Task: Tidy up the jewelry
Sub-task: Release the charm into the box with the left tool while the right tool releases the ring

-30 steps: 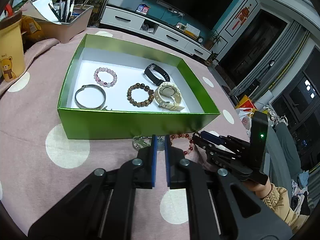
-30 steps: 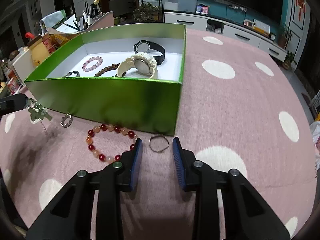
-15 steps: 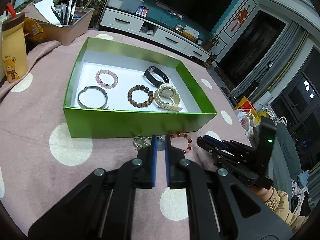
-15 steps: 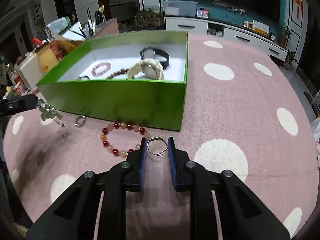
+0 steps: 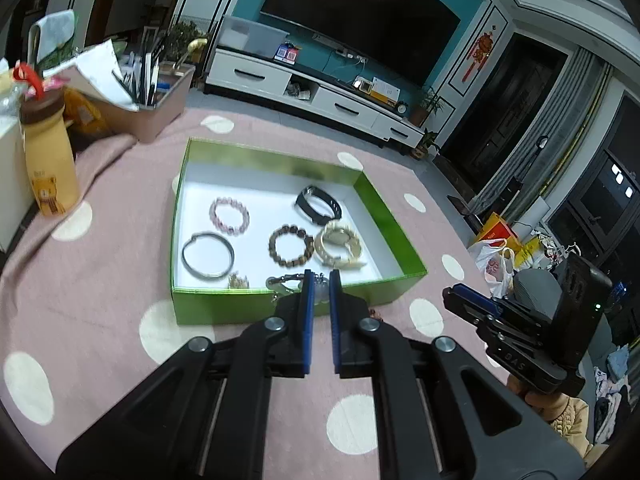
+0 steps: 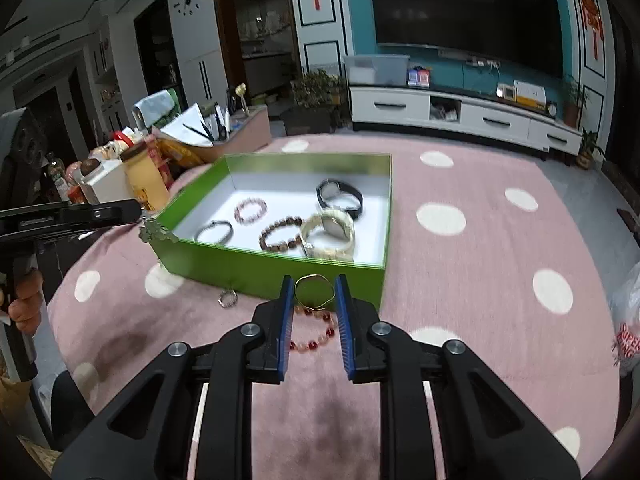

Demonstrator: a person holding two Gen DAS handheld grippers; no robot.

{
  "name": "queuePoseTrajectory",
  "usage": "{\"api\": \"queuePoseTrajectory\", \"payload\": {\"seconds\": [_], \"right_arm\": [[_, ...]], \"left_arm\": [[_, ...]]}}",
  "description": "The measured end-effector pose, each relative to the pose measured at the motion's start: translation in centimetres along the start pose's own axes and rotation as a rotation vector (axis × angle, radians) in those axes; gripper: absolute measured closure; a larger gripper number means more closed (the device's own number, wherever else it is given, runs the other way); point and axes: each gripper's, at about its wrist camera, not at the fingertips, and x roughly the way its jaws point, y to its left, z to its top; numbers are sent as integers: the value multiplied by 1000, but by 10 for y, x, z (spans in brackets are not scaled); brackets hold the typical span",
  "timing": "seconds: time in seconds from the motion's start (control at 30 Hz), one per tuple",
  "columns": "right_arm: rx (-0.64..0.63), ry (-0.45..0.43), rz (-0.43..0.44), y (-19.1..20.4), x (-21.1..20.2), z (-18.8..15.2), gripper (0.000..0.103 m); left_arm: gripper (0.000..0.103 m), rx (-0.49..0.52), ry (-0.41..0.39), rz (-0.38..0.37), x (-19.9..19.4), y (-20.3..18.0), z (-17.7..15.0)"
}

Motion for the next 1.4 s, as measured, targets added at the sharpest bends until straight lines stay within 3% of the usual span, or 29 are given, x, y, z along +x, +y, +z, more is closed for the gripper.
{"api": "queuePoseTrajectory", "payload": {"seconds": [0.3, 0.63, 1.07, 1.4], "right_arm": [[-26, -30, 31, 9, 6, 27, 82], [-3, -13, 70, 7, 41, 56, 82], [44, 57, 113, 8, 98, 84, 82], [67, 136, 134, 9, 137, 96, 82]], "left_arm": [[96, 4, 2, 24, 14, 0, 31], [96, -16, 56, 72, 55, 12, 61], [96, -7, 134, 127, 98, 27, 63], [96, -21, 183, 125, 114, 41, 66]]}}
